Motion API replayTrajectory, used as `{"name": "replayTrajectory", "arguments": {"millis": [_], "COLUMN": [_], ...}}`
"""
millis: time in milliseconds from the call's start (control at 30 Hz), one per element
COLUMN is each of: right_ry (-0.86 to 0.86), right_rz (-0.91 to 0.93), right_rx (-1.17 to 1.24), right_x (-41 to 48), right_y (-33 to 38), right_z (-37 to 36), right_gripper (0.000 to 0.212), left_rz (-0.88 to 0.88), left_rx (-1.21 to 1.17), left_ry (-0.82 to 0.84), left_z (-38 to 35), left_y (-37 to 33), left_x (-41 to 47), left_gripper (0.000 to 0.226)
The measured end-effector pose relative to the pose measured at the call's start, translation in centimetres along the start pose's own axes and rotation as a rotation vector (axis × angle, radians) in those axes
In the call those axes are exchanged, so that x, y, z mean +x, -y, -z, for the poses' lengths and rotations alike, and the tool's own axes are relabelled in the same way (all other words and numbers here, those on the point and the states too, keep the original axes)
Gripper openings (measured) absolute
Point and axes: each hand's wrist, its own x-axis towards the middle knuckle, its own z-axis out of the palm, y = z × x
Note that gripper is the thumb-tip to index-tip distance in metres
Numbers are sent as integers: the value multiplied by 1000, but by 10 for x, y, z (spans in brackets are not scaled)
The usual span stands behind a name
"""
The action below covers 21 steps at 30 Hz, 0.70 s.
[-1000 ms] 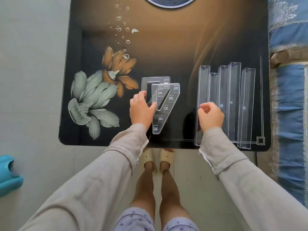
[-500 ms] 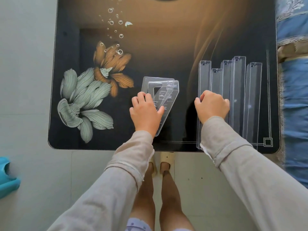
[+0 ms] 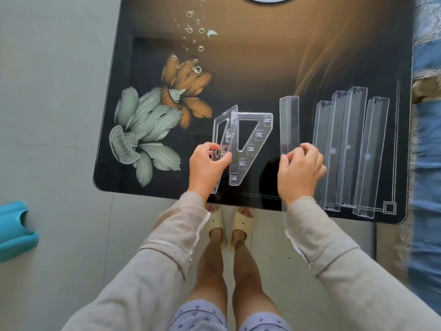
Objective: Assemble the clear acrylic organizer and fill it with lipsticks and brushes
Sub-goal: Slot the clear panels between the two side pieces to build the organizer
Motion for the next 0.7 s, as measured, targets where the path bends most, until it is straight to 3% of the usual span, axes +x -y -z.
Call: {"name": "replayTrajectory", "arguments": {"millis": [133,333,500,700], "right_ry": [63,265,439,493], "right_rz": [105,255,278,440], "right_rx": [48,248,279,29], "right_x": [-26,-45,-50,-48], "right_y": [7,16,17,12], "right_z": [-6,-4,2,2], "right_gripper": [14,6,53,51], "left_rz": [-18,24,28,31], "left_rx": [59,-31,-131,-135], "left_ry": [-100,-97,-80,-67], "left_z": [17,36,47,50], "left_y": [14,28,33,32], "left_x": [-6,-6,-4,-3], "left_gripper": [31,37,40,40]}}
